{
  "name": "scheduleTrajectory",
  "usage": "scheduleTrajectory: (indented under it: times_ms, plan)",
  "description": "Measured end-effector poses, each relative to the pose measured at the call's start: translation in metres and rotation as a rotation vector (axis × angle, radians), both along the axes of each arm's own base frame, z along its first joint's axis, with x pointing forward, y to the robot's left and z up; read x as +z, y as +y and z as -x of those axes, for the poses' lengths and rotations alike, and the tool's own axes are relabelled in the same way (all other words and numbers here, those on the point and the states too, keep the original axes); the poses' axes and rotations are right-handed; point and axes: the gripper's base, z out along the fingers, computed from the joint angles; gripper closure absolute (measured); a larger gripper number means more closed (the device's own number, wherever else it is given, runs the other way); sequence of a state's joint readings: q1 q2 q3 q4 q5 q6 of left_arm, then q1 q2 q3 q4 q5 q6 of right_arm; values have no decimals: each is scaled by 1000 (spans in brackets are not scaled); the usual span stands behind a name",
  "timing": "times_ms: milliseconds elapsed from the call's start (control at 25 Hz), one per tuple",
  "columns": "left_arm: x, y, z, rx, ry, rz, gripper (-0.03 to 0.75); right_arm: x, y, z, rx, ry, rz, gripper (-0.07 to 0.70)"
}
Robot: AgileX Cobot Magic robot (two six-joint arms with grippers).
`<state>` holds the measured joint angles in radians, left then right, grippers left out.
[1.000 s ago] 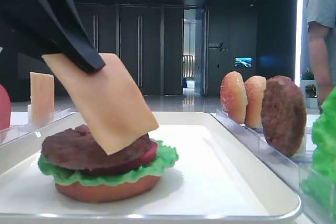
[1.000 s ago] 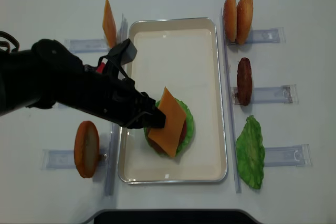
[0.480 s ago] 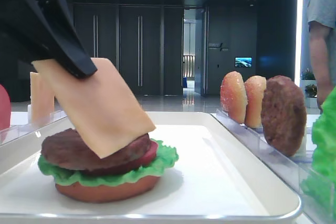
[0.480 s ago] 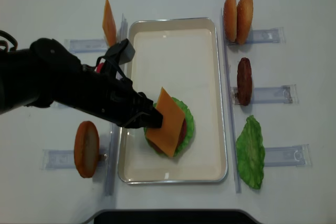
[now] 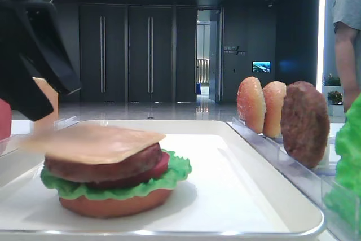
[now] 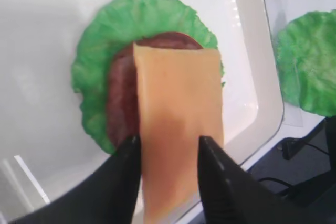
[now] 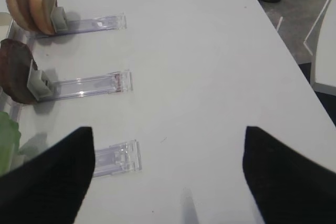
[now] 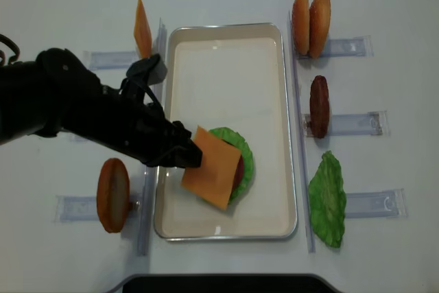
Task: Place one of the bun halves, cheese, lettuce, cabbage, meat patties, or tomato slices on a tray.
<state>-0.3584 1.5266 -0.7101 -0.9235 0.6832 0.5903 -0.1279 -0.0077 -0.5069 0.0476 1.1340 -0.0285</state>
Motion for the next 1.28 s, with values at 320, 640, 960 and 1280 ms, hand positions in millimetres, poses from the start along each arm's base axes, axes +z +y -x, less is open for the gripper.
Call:
scheduleTrajectory:
  times_ms: [320,640,960,1280]
  plan:
    - [20,22,-17,81,-160,-49,109,0,0,0,0,0,0,82]
    - [82,35,-33,93,-343,-144,50,0,0,0,0,0,0,82]
    - [115,65,-39,138,-320,-449,50,0,0,0,0,-1,0,82]
    - [117,129,-36,313,-153,-605,50,0,0,0,0,-1,0,82]
